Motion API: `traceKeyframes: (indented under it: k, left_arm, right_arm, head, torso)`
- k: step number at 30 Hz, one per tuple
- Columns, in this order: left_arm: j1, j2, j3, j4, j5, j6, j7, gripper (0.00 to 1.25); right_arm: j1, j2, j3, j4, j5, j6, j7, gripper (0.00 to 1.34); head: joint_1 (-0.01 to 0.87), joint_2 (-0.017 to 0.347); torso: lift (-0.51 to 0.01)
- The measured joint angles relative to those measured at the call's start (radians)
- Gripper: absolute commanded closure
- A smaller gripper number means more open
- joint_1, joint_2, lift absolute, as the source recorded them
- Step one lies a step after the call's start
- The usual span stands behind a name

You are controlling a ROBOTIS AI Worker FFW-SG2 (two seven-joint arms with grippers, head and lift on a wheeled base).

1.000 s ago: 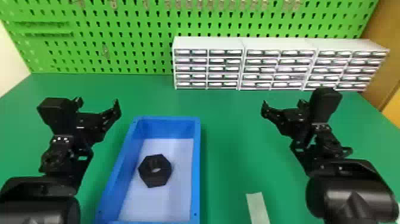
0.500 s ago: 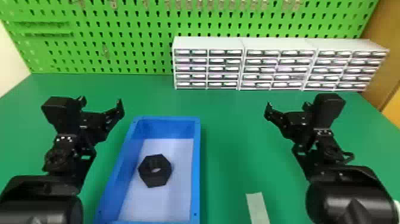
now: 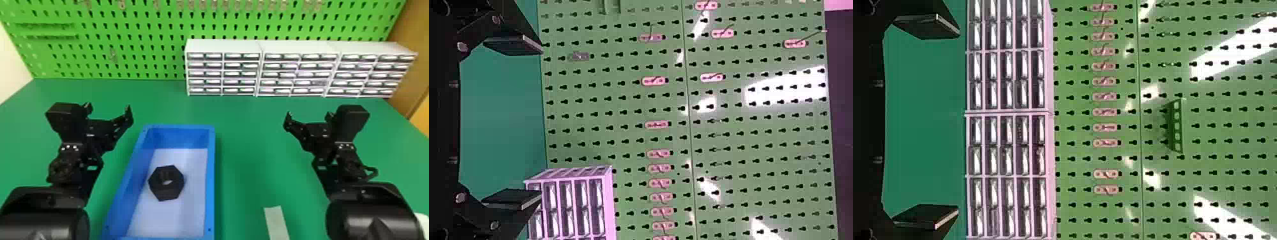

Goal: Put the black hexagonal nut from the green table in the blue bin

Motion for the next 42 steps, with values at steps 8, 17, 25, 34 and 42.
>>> traceKeyframes:
  k: [8,17,25,34,42]
  left_arm:
    - [0.002,0.0,-0.004,0.0,0.002,0.0,0.006,0.25]
    - [0.002,0.0,-0.006,0.0,0.003,0.0,0.007,0.25]
    - [0.002,0.0,-0.008,0.001,0.002,0.0,0.007,0.25]
    - [0.003,0.0,-0.009,0.003,0.0,0.0,0.007,0.25]
    - [0.003,0.0,-0.009,0.006,0.0,0.0,0.007,0.25]
  right_arm:
    - [0.003,0.0,0.015,0.008,-0.008,-0.012,-0.013,0.07]
    - [0.002,0.0,0.015,0.011,-0.01,-0.012,-0.013,0.07]
    - [0.004,-0.002,0.017,0.014,-0.013,-0.011,-0.013,0.07]
    - [0.004,-0.005,0.022,0.018,-0.015,-0.011,-0.013,0.07]
    - [0.006,-0.008,0.028,0.023,-0.022,-0.011,-0.013,0.07]
  head:
    - [0.686,0.052]
    - [0.686,0.052]
    - [0.686,0.052]
    - [0.686,0.052]
    - [0.686,0.052]
  torso:
    - [-0.097]
    - [-0.097]
    - [-0.097]
    - [-0.097]
    - [-0.097]
